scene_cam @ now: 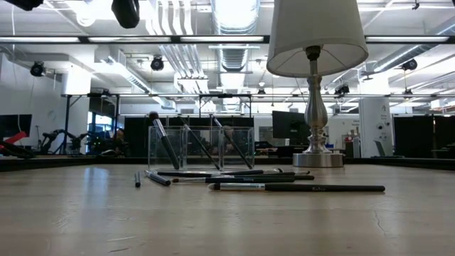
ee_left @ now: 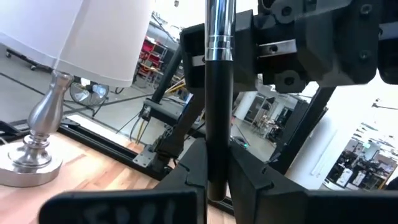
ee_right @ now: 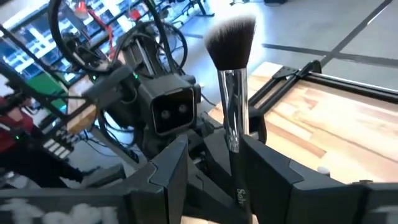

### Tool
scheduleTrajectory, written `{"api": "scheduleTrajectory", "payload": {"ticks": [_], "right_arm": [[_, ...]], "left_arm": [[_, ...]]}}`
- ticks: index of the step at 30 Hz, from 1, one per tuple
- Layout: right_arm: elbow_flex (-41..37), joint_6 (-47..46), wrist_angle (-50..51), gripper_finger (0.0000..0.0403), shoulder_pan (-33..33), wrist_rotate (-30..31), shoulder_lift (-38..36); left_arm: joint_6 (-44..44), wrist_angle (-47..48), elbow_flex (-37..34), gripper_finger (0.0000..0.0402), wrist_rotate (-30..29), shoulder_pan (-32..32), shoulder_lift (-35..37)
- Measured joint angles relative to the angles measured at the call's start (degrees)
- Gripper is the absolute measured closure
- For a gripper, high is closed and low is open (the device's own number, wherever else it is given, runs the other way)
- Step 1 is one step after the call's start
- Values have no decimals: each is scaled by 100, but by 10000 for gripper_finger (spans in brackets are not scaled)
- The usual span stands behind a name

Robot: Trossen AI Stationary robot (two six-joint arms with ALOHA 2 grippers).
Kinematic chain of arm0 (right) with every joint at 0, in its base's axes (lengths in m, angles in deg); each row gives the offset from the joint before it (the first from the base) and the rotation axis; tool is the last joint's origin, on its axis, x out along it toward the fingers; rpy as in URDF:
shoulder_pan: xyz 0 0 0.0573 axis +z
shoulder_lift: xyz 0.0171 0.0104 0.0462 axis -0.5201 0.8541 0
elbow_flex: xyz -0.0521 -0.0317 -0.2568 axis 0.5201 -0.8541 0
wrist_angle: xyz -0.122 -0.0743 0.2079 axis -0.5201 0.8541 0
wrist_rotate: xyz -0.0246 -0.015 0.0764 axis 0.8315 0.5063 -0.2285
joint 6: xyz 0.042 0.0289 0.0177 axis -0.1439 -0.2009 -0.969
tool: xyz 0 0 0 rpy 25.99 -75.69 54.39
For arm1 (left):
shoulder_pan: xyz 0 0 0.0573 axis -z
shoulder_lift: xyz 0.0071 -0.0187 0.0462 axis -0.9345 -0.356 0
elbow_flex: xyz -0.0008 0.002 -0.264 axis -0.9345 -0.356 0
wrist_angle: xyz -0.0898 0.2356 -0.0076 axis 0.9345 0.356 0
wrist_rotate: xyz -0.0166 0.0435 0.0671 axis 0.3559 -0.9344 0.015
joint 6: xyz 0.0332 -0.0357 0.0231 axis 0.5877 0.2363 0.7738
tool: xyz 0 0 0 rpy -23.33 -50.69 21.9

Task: Put items in baskets/containers
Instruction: Put the foundation brush into the transparent organizer

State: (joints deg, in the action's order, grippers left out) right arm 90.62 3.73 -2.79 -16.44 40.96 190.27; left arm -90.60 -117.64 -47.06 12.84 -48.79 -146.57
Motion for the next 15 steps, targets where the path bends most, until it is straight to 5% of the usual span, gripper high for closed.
{"api": "scheduleTrajectory", "payload": {"ticks": [15], "right_arm": [[11,-672,1042,248,-36,131,-63]], "left_arm": [[-171,218,-20,370,118,-1,-131]]}}
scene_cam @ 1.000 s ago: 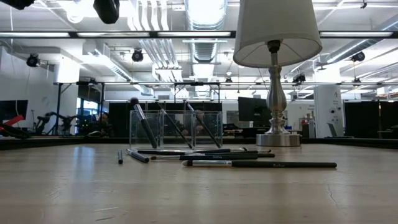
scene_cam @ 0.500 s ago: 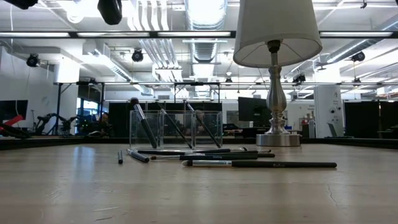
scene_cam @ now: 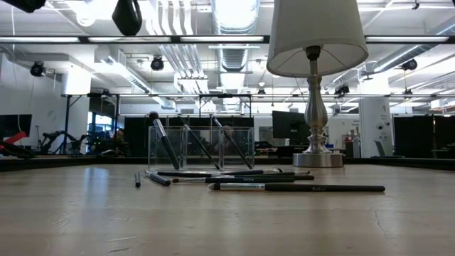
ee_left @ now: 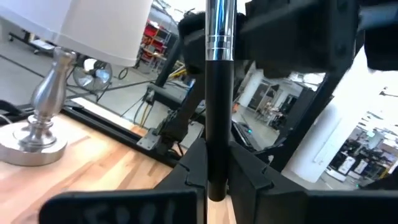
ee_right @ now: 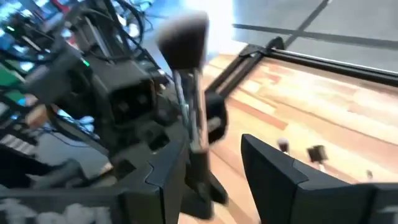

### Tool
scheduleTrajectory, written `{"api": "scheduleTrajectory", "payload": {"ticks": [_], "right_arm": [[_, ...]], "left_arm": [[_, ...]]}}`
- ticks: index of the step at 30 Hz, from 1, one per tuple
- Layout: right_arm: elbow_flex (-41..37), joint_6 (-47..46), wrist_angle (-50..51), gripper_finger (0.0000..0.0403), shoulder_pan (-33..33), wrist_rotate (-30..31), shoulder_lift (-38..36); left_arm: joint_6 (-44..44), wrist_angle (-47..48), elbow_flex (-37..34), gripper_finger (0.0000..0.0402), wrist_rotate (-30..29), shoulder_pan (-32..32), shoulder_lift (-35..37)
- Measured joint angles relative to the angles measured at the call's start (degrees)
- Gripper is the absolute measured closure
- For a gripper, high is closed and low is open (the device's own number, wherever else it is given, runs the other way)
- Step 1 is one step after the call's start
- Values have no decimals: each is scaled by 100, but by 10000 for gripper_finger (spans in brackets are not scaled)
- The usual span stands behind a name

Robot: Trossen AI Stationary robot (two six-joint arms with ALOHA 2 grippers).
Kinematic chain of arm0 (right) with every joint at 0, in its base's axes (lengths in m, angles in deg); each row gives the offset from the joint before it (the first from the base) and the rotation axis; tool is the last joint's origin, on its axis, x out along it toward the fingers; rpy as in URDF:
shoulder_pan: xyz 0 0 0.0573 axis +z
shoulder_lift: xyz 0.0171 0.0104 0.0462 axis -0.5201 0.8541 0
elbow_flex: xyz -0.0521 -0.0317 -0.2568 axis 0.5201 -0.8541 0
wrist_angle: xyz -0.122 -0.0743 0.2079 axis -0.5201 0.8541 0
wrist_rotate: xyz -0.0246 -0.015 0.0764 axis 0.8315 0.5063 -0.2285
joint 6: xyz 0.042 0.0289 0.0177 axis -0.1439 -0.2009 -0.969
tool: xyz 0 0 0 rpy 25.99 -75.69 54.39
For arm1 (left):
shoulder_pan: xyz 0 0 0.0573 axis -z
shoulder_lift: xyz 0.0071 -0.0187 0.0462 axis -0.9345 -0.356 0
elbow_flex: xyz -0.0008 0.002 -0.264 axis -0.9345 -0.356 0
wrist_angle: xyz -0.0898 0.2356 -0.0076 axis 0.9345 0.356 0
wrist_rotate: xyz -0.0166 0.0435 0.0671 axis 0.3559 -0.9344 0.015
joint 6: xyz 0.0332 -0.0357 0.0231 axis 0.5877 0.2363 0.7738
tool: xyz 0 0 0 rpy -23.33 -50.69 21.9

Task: Put items in baskets/containers
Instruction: Put the foundation brush into the transparent organizer

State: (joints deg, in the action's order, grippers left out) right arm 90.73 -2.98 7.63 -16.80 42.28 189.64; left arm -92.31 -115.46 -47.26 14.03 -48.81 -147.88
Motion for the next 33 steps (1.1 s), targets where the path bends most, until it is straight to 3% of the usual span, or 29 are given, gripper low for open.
{"api": "scheduleTrajectory", "payload": {"ticks": [17,33], "right_arm": [[-37,77,-83,236,-65,-376,31],[-122,214,-120,338,-115,-620,55]], "left_arm": [[-33,89,42,370,47,-15,-112],[-111,105,42,370,37,-17,-147]]}}
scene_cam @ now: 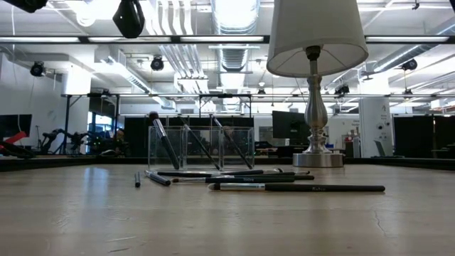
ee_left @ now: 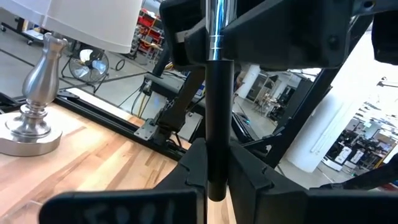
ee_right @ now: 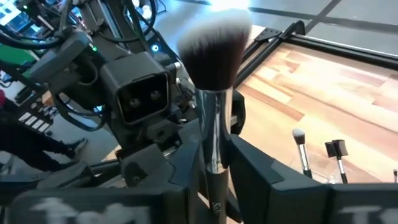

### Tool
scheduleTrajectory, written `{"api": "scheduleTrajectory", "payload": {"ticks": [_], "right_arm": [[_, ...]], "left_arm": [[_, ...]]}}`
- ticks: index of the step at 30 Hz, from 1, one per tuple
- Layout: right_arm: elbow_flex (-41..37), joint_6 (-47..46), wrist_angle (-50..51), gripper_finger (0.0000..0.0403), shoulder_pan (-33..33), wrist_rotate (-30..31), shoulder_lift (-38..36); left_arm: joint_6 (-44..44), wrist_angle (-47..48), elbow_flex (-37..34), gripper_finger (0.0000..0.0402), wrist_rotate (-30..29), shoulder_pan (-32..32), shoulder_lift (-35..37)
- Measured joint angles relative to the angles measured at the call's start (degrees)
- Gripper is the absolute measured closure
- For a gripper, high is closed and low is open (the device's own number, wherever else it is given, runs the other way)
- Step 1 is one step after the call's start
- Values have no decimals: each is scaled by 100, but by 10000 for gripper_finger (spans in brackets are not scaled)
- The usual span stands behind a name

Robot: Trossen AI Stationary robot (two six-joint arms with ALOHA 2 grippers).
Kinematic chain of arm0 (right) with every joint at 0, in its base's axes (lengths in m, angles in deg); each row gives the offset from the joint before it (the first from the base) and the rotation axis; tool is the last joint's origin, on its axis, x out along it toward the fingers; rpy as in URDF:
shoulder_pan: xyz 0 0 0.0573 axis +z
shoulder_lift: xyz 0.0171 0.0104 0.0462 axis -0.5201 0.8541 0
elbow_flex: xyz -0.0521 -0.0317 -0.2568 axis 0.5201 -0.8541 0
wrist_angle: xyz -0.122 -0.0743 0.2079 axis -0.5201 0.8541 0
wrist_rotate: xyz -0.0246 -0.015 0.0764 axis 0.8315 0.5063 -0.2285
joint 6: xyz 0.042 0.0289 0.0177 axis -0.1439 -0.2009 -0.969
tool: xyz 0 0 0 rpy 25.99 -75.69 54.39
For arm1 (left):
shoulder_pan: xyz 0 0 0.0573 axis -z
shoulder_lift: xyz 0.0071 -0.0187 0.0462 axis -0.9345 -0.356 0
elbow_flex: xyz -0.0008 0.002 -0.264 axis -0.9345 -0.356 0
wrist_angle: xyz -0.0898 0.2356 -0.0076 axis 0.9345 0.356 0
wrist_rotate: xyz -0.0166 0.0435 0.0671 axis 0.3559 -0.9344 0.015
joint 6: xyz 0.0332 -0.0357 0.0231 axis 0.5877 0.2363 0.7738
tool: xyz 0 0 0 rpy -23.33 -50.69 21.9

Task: Put items in baskets/containers
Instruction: Put the foundation brush into the transparent organizer

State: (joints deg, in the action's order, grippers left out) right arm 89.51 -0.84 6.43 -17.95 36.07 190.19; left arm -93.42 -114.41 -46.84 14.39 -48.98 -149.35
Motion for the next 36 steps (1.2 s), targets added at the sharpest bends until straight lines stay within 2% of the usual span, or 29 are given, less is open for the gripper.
{"api": "scheduleTrajectory", "payload": {"ticks": [4,8,11,15,18,22,25,30,32,36], "right_arm": [[-5,229,-11,360,4,95,0],[-5,372,-28,361,11,311,2],[-5,591,-24,361,28,637,2],[-22,852,149,361,106,1344,2],[-72,728,587,361,168,1728,2],[-322,327,1030,361,162,1779,2],[-709,285,962,361,139,1784,2],[-1638,357,-55,361,0,1764,-28],[-2138,595,-914,361,-63,1744,-68],[-3064,1167,-2547,361,-234,1333,-127]], "left_arm": [[-48,-3,0,350,2,0,0],[-58,100,0,337,2,0,0],[-182,477,2,335,-55,2,0],[-870,1417,2,333,-391,4,0],[-1428,1992,2,332,-489,30,0],[-1658,2352,0,331,-501,231,0],[-1662,2361,0,331,-503,505,6],[-1815,2382,-1,330,-761,988,13],[-1998,2471,-2,330,-1013,1147,24],[-2543,2979,-11,330,-1368,1381,149]]}}
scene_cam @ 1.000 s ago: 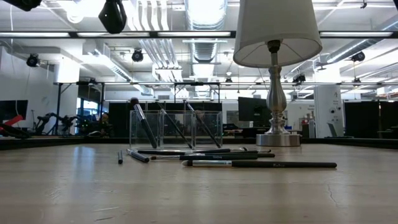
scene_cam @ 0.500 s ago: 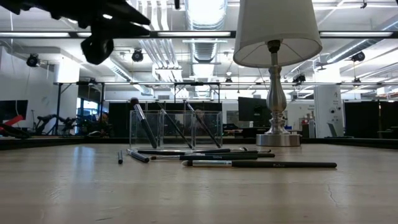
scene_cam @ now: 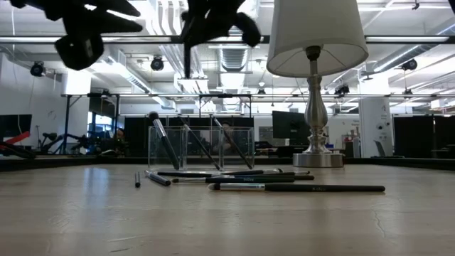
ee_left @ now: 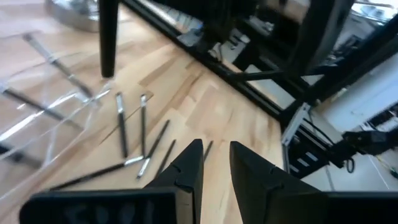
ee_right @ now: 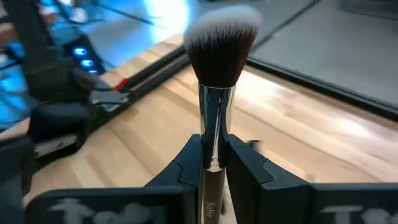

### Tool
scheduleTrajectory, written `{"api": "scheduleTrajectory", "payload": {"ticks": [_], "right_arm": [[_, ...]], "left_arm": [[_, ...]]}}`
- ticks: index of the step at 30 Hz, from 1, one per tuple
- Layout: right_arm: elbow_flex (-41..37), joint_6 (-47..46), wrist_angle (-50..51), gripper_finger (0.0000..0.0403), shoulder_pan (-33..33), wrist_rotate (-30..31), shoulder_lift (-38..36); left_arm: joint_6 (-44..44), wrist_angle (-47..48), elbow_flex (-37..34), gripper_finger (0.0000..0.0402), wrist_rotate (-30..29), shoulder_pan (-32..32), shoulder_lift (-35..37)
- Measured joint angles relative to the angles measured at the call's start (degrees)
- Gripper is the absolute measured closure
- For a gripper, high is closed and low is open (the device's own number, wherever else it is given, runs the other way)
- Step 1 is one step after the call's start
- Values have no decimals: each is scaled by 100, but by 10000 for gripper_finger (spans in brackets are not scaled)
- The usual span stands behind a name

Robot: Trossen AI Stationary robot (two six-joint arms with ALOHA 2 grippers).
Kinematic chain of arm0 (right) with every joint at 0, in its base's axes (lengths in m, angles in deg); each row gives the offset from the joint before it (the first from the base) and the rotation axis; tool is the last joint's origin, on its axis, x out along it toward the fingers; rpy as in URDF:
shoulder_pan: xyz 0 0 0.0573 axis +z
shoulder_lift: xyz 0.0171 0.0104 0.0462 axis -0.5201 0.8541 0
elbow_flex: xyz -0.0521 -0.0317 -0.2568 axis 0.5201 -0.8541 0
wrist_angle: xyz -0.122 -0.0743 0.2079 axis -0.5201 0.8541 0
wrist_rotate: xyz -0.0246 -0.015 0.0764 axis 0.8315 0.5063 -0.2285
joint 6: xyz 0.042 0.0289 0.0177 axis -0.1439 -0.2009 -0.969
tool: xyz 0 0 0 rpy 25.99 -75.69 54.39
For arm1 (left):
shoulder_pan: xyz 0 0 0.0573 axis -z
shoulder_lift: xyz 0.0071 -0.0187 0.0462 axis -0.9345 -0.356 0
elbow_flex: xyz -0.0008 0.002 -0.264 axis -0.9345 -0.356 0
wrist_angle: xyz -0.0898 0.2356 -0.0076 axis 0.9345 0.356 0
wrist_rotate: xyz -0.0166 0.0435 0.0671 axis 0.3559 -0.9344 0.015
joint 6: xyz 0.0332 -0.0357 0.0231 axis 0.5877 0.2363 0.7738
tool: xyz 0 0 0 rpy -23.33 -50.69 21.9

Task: Put items in baskets/containers
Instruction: Put the foundation brush into the transparent organizer

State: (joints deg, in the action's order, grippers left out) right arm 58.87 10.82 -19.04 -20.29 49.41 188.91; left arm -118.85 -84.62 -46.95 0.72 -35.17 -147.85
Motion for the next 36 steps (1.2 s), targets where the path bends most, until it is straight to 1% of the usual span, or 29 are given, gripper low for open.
{"api": "scheduleTrajectory", "payload": {"ticks": [2,4,7,11,14,18,21,23,30,33,36], "right_arm": [[-310,143,-292,361,-84,-49,-10],[-560,119,-298,361,-189,-55,-55],[-951,-161,-321,361,-312,-1,-218],[-1462,-292,-343,361,-360,479,-551],[-1843,-517,-356,361,-406,479,-778],[-2238,-591,-491,361,-415,457,-837],[-2464,-600,-924,361,-426,345,-830],[-2618,-739,-1083,361,-445,379,-830],[-3098,-1599,-1095,329,-446,407,-819],[-3164,-1800,-1095,328,-452,376,-817],[-3096,-1684,-1104,334,-449,379,-817]], "left_arm": [[-249,275,-2,330,-60,104,114],[-448,470,-1,330,-57,180,216],[-632,674,-2,330,-117,296,361],[-689,846,-2,330,-298,385,517],[-728,916,-2,330,-397,387,564],[-782,1063,-3,330,-558,385,581],[-786,1069,-7,330,-669,366,579],[-813,1069,-7,330,-705,363,579],[-1035,1068,-9,330,-753,363,579],[-1069,1069,-9,330,-767,363,579],[-1072,1068,-9,330,-868,361,576]]}}
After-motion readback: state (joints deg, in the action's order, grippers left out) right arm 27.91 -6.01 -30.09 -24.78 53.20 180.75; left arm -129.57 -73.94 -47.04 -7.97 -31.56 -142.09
